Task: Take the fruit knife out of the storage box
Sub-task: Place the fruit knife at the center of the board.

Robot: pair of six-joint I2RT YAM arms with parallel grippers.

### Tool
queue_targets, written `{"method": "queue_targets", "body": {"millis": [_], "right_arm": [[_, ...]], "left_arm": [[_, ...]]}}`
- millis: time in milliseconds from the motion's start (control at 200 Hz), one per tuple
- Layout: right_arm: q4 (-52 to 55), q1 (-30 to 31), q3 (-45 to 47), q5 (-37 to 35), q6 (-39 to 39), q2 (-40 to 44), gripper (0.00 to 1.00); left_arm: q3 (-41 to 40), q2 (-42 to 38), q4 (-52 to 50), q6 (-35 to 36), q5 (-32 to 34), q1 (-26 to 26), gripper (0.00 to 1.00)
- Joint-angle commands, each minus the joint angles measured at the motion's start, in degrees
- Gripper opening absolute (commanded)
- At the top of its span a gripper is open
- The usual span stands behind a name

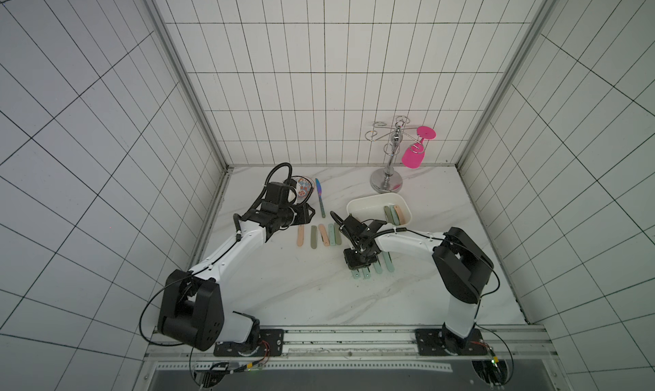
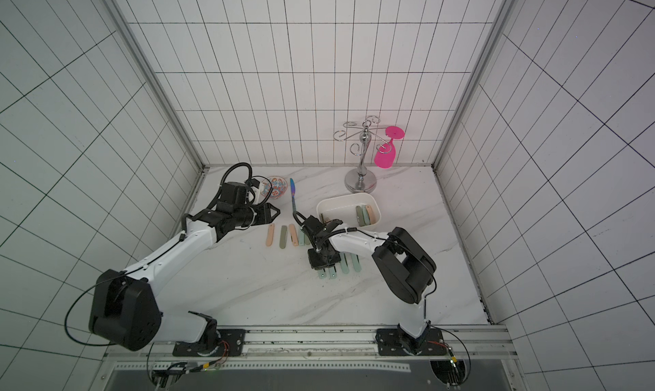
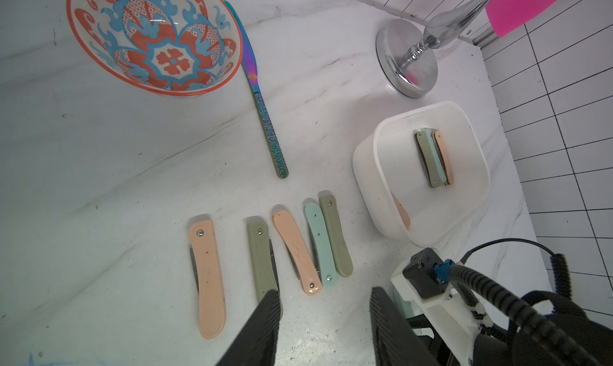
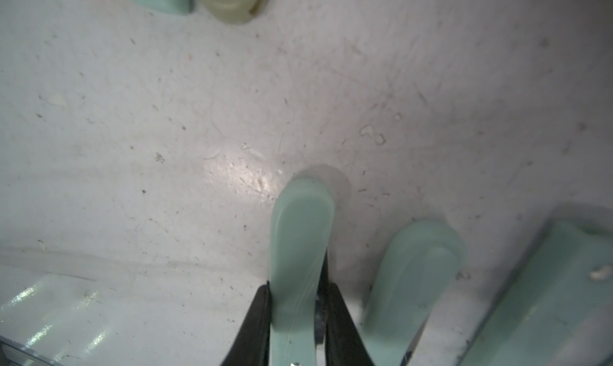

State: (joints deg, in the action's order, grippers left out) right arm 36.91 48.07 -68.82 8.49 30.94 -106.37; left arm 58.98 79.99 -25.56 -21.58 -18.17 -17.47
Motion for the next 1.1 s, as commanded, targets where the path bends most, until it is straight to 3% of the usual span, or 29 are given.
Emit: {"method": "queue_targets", "body": {"millis": [0,310,655,1094], "right_arm": [[1.2,0.4,-1.9,-0.3,0.1,-1.3,0.12],[1.2,0.5,-2.5,0.0,-0.8,-1.5,0.18],[1.2,0.6,-2.6,0.0,-1.3,-1.2,0.47],[7.4,-0.6,-9.1,-5.3,-5.1,4.5,0.49]], "left_arm": [[-0.5,-1.0,0.4,0.8,-0.5,-0.2,0.47],[-0.6,-1.3,0.4,0.9,-0.4,-0.2,0.47],[-0.8,-1.3,0.5,0.8,-0.5,-0.2,0.47],[-0.1,-2.6,0.7,0.8,-0.5,-0.2,0.48]]}}
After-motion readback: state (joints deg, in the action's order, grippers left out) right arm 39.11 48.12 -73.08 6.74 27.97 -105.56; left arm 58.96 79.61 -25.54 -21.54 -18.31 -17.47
